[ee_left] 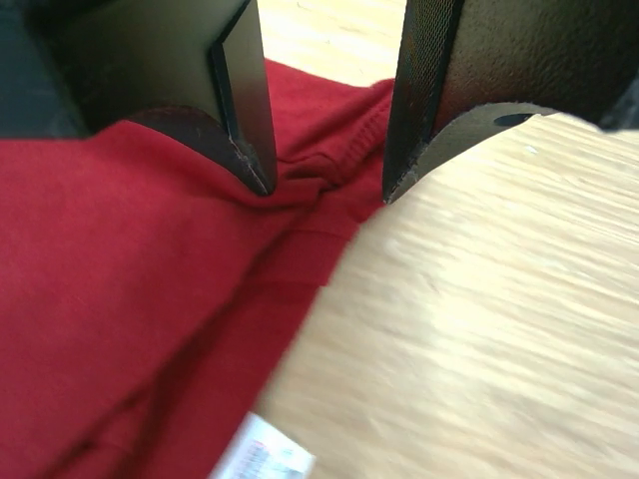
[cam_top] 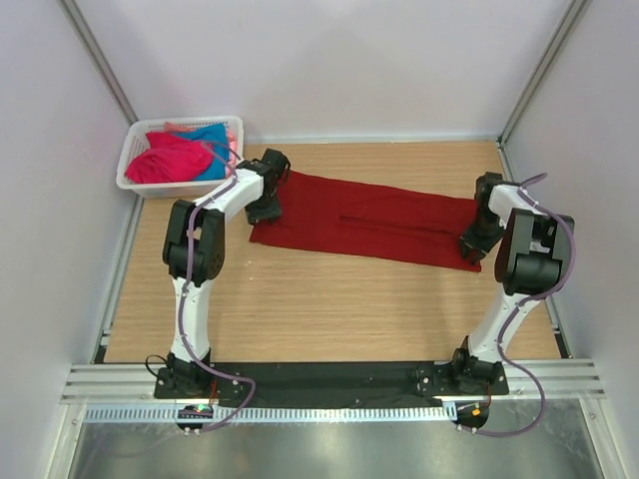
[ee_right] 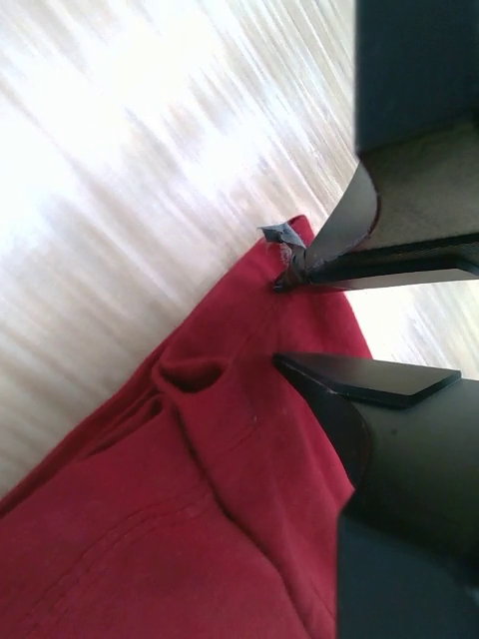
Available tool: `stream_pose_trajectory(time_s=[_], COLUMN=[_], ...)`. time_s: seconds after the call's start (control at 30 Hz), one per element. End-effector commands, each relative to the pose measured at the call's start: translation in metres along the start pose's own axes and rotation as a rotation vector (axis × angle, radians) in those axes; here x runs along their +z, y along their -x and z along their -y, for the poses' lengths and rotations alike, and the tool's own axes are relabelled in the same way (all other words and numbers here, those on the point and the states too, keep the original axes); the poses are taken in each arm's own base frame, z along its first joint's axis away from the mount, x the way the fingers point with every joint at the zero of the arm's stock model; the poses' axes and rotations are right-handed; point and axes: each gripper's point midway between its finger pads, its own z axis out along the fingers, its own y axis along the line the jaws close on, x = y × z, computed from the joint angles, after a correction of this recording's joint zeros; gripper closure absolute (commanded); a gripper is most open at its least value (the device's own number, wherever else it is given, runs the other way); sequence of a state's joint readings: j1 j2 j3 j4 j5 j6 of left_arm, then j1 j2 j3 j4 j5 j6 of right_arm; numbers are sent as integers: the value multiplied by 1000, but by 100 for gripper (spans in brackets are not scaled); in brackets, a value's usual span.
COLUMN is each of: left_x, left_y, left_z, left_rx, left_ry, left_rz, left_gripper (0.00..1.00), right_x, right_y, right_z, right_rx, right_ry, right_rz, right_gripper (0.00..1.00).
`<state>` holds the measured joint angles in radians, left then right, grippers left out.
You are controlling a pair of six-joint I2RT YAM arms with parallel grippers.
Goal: Fold and stack the t-shirts
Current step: Fold the tshirt
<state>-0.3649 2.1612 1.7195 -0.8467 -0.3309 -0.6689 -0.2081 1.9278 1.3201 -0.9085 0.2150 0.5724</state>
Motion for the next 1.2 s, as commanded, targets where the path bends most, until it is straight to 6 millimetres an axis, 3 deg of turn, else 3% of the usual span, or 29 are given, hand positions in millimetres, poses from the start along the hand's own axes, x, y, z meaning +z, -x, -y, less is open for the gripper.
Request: stream_pose_trajectory(time_s=[0.0,0.03,0.17,0.27,0.4,0.47,0.5,0.53,0.57,0.63,0.67,0.77,0.83,0.9,0.93,0.97,1.03,1.17], left_x=[5,9,7,-22,-66,-69,-83,-76,-76,-75,-67,-52,-35,-25,-8,-7,9,21], left_y=[21,20,49,82,98,80,83,60,53,46,34,31,29,37,33,43,42,61], left_z=[-19,-19,-15,-11,-4,3,7,15,21,33,37,45,50,55,57,61,65,82], left_rx=[7,12,19,-11,-34,-23,-36,-28,-29,-49,-50,-55,-50,-50,-41,-44,-30,-26], left_ry=[90,97,92,44,-58,-95,-137,-179,-215,-278,-295,-296,-275,-261,-239,-237,-217,-246], left_rz=[44,34,89,151,205,170,204,145,132,126,92,66,50,67,48,71,62,112], left_gripper=[52,52,50,49,47,47,47,47,47,47,47,47,47,47,47,47,47,46], right_x=[-8,-8,-20,-42,-74,-85,-88,-91,-93,-95,-94,-89,-83,-61,-54,-45,-31,-8], right_y=[-11,-16,-46,-50,-22,-2,5,21,28,45,51,63,71,75,75,73,70,56], right_z=[13,18,42,44,35,15,6,-10,-20,-54,-62,-95,-102,-100,-99,-98,-90,-67], right_rx=[84,95,169,214,201,158,134,84,55,-29,-71,-164,-180,-187,-185,-185,-164,-102], right_ry=[-24,-33,-60,-4,59,107,127,150,164,233,242,305,294,235,223,210,183,130], right_rz=[46,47,33,68,150,159,163,182,194,207,211,209,213,200,191,175,166,133], right_gripper=[62,62,62,62,59,58,58,58,57,56,56,55,55,55,55,55,56,57])
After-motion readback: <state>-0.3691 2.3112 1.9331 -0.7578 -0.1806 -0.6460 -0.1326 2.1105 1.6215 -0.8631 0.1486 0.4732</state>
